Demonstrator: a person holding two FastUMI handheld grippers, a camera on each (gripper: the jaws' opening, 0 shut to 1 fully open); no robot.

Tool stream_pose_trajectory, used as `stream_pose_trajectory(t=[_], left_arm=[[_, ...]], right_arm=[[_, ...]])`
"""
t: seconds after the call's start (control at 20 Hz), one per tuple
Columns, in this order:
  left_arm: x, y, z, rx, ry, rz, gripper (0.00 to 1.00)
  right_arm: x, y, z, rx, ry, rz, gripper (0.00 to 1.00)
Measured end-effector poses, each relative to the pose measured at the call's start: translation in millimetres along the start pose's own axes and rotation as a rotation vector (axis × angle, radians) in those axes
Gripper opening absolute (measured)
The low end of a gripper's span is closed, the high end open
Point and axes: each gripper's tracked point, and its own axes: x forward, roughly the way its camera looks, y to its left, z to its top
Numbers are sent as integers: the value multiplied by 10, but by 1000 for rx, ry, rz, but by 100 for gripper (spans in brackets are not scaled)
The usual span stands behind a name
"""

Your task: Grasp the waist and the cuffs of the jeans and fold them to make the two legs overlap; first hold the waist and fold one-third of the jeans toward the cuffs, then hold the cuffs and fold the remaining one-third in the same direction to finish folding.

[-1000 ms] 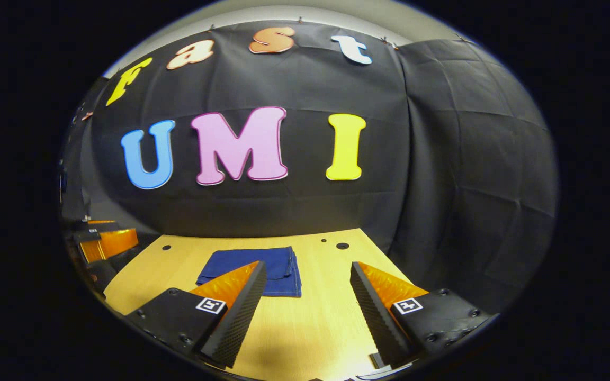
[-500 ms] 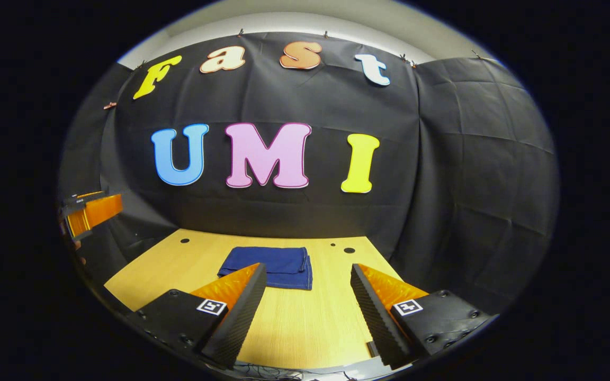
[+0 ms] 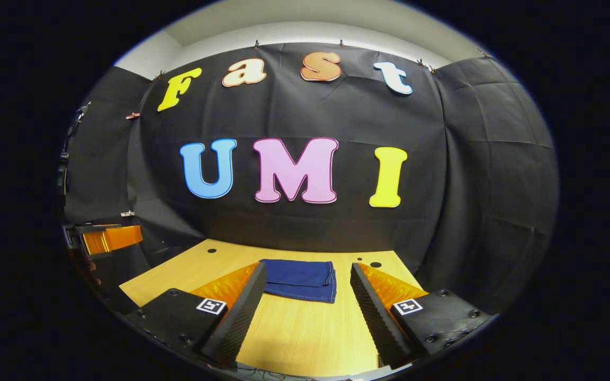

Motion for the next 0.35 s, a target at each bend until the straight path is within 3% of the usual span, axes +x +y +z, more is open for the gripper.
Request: stream_pose_trajectory(t=[0.35], left_arm=[[-214,295,24,-22,-5,91,96]], right_arm=[[22,-91,-126,39,46,15,98]])
